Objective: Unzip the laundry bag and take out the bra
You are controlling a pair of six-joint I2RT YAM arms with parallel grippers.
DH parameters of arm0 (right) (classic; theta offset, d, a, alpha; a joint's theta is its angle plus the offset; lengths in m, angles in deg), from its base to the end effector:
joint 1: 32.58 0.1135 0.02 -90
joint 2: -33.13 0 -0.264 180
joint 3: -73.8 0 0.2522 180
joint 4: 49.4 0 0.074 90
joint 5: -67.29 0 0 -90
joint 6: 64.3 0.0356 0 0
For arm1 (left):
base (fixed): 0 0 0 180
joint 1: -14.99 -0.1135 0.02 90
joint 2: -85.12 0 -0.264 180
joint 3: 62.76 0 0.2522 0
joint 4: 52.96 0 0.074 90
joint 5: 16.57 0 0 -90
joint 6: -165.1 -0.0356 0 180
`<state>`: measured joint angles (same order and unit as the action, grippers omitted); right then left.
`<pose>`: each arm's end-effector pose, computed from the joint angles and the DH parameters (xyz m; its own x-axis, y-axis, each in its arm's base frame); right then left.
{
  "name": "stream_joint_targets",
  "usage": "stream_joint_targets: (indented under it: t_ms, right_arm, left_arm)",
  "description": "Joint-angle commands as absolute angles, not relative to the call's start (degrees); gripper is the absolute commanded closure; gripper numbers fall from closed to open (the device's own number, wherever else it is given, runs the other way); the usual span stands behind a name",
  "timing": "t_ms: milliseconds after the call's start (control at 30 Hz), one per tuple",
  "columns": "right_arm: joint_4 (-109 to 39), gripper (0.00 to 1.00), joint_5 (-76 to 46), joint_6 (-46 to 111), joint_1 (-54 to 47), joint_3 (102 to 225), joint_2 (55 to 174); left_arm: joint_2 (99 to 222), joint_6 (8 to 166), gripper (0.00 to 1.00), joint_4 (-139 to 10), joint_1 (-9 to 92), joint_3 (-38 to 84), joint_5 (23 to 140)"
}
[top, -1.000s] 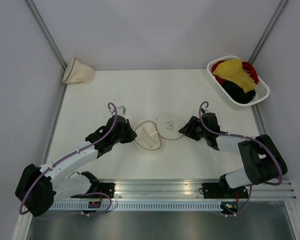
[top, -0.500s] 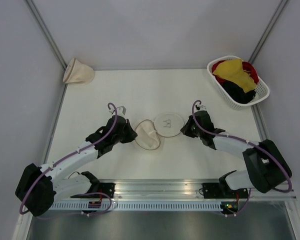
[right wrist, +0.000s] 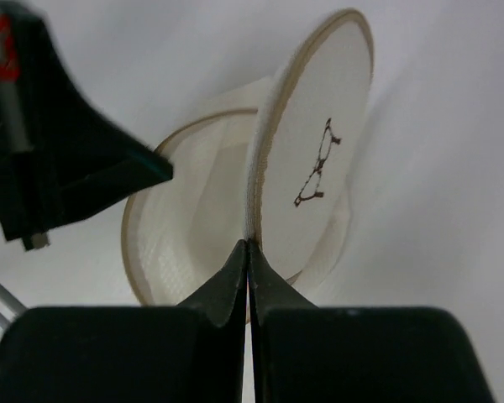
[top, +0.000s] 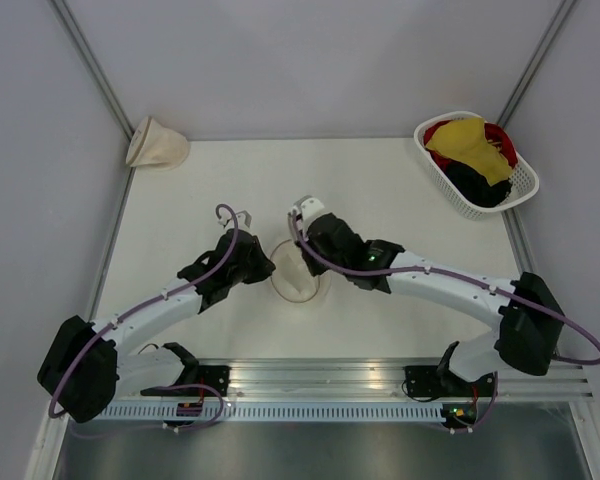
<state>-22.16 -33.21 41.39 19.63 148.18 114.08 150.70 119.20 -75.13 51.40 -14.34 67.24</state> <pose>0.2010 0.2486 0.2847 -0.5133 -0.2281 -0.8274 -0.5665 0.8142 0.1271 0.1926 -0.1373 0.2101 -0.7302 -0.3211 -0.6030 0.0206 0.8719 -0.4892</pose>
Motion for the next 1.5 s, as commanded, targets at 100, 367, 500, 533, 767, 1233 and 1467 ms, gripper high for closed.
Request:
stream_joint_targets:
  t_ms: [100, 367, 500, 533, 767, 1233, 1467]
  right_arm:
    - [-10.0, 0.99, -39.5, 29.8, 33.5, 157.5, 125.4]
    - [-7.0, 0.99, -38.7, 27.9, 39.4, 158.8, 127.6]
    - [-7.9, 0.7, -37.7, 28.1, 39.5, 157.5, 125.7]
    - [-8.6, 0.51, -37.6, 28.1, 39.5, 157.3, 125.2]
    - [-13.6, 0.14, -35.4, 29.7, 39.3, 153.8, 114.9]
    - [-14.5, 0.02, -42.7, 41.0, 30.7, 147.7, 93.9]
    - [-10.5, 0.02, -44.5, 43.5, 22.6, 145.4, 84.1]
  left_arm:
    - [150.8, 121.4, 0.98, -71.4, 50.2, -14.4, 64.8]
    - [148.5, 122.4, 0.98, -72.2, 48.4, -15.6, 64.1]
    - [148.4, 123.2, 0.63, -74.9, 47.7, -15.3, 63.2]
    - [148.2, 123.9, 0.44, -75.9, 47.7, -14.9, 62.6]
    - [141.6, 125.8, 0.0, -81.4, 47.7, -15.9, 56.3]
    - [119.4, 120.6, 0.0, -84.7, 47.7, -19.5, 63.1]
    - [105.7, 117.0, 0.0, -84.9, 47.7, -18.9, 70.2]
